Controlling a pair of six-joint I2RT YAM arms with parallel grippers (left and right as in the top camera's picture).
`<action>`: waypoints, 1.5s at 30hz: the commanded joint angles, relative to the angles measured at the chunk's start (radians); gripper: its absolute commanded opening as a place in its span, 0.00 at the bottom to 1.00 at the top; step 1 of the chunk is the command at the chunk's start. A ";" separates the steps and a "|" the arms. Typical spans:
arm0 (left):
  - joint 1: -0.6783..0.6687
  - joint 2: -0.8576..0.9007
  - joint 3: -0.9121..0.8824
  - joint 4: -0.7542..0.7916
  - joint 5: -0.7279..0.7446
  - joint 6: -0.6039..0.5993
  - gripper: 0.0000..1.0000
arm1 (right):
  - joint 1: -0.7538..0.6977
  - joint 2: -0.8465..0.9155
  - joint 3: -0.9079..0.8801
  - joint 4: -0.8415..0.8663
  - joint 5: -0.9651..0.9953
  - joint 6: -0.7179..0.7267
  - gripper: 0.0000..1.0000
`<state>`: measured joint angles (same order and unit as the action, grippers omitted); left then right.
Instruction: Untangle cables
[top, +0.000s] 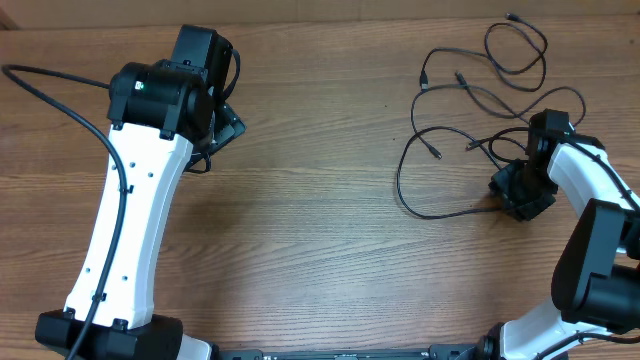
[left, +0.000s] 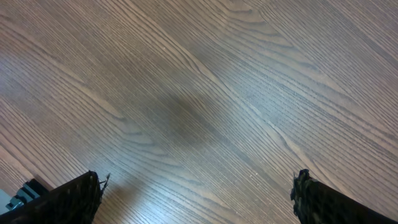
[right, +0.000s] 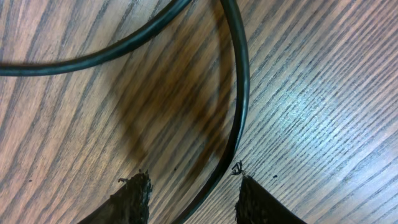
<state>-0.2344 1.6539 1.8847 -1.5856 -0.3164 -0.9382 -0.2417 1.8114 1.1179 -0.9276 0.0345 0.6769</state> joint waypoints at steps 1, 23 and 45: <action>-0.002 0.009 -0.005 -0.003 0.004 0.019 1.00 | -0.001 0.021 -0.007 0.007 0.017 0.004 0.45; -0.002 0.009 -0.005 -0.010 0.003 0.019 1.00 | -0.018 0.040 0.099 -0.064 0.013 0.003 0.04; -0.002 0.009 -0.005 -0.010 0.003 0.018 1.00 | -0.126 -0.178 0.428 -0.386 0.055 -0.008 0.04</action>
<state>-0.2344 1.6539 1.8847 -1.5936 -0.3164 -0.9382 -0.3317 1.6890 1.5169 -1.3025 0.0696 0.6792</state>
